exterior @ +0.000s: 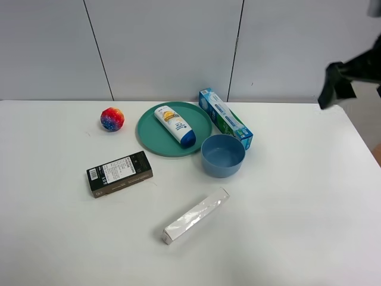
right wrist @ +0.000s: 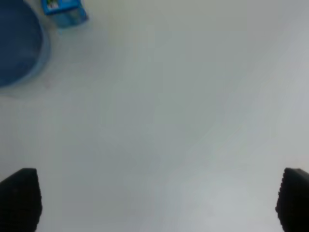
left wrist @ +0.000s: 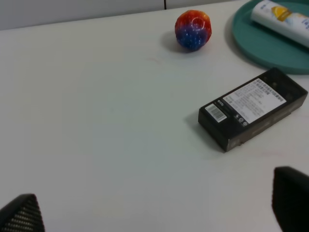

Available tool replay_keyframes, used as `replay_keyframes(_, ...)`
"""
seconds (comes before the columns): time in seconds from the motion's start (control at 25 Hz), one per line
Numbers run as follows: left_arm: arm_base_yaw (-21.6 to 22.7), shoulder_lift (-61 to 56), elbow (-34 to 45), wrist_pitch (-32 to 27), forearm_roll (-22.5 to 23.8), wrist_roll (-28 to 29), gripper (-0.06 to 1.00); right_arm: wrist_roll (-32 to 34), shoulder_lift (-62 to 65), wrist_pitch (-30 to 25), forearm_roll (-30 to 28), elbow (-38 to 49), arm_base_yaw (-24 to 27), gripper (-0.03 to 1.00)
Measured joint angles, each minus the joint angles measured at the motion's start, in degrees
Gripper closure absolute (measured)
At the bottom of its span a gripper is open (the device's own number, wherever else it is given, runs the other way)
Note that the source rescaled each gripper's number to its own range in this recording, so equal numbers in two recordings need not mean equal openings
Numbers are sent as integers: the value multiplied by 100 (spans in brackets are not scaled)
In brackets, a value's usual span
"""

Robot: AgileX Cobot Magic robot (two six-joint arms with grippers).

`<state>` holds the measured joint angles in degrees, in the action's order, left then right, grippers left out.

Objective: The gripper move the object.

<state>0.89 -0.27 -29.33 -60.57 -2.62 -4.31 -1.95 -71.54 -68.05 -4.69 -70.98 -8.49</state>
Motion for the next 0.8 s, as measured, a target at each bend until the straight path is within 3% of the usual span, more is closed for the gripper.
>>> replay_keyframes(0.36,0,0,0,0,0,0,-6,195,2832,733,194,2595,392,1)
replay_keyframes(0.56,0,0,0,0,0,0,-6,366,3918,1011,293,3394,392,1)
replay_keyframes(0.8,0,0,0,0,0,0,-6,445,4889,777,386,3880,392,1)
